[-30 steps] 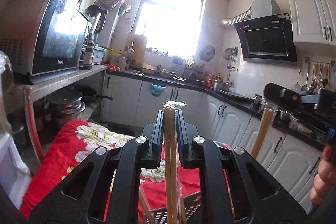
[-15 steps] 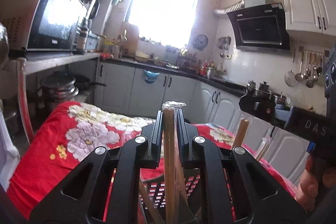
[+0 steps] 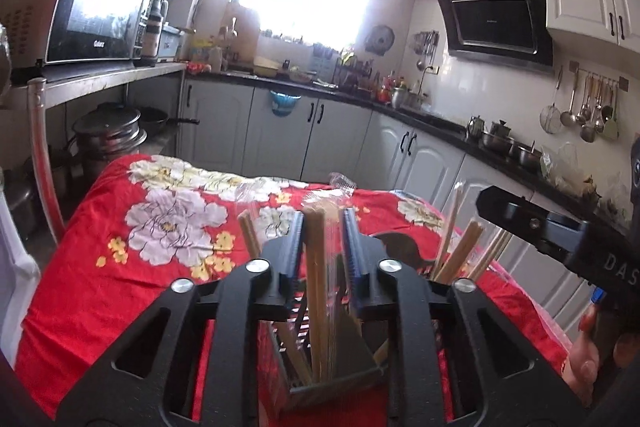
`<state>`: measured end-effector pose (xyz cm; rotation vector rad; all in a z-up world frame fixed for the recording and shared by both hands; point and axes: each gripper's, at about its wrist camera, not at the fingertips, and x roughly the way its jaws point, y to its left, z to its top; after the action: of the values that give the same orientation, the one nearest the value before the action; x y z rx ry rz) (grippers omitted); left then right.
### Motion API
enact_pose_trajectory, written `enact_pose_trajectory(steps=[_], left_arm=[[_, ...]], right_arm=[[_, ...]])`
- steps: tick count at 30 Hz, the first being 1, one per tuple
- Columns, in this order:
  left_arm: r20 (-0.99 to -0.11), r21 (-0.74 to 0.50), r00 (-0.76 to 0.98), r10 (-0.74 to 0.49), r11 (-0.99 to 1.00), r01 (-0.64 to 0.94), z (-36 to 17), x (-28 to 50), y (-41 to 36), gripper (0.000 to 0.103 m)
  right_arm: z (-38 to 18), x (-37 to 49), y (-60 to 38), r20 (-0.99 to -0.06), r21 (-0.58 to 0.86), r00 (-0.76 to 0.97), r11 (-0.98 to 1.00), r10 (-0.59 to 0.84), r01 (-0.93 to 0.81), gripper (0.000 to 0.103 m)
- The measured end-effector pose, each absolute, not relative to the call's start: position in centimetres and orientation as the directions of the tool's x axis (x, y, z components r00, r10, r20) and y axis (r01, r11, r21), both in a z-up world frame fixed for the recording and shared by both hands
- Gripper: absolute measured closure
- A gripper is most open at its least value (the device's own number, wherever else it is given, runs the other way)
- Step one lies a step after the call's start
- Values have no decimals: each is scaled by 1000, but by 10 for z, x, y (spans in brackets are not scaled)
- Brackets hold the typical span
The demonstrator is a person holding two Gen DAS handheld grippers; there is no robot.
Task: Organize utensils
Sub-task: 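Lower the chopstick into the caddy and open the left gripper, then withdraw both grippers from the caddy toward the remaining chopsticks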
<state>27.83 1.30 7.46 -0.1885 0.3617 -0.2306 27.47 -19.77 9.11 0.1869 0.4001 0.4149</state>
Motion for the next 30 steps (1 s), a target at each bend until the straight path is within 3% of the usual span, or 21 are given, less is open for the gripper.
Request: enact_pose_trajectory(steps=[4, 15, 20, 26, 30], left_arm=[[-340, -224, 907, -248, 958, 178, 73, 270, 17, 69], [-398, -263, 879, -264, 950, 167, 71, 249, 25, 39], [-376, -273, 889, -262, 948, 164, 77, 232, 32, 25], [-339, -284, 903, -265, 944, 171, 85, 211, 38, 11], [-320, -283, 910, -263, 943, 173, 87, 196, 40, 11]], right_arm=[[86, 266, -201, -341, 250, 848, 909, 406, -334, 65], [82, 231, -206, -330, 226, 867, 923, 374, -313, 41], [85, 214, -204, -312, 172, 889, 940, 335, -294, 33], [88, 190, -209, -264, 152, 910, 946, 319, -288, 23], [89, 178, -211, -237, 149, 921, 948, 311, -282, 16]])
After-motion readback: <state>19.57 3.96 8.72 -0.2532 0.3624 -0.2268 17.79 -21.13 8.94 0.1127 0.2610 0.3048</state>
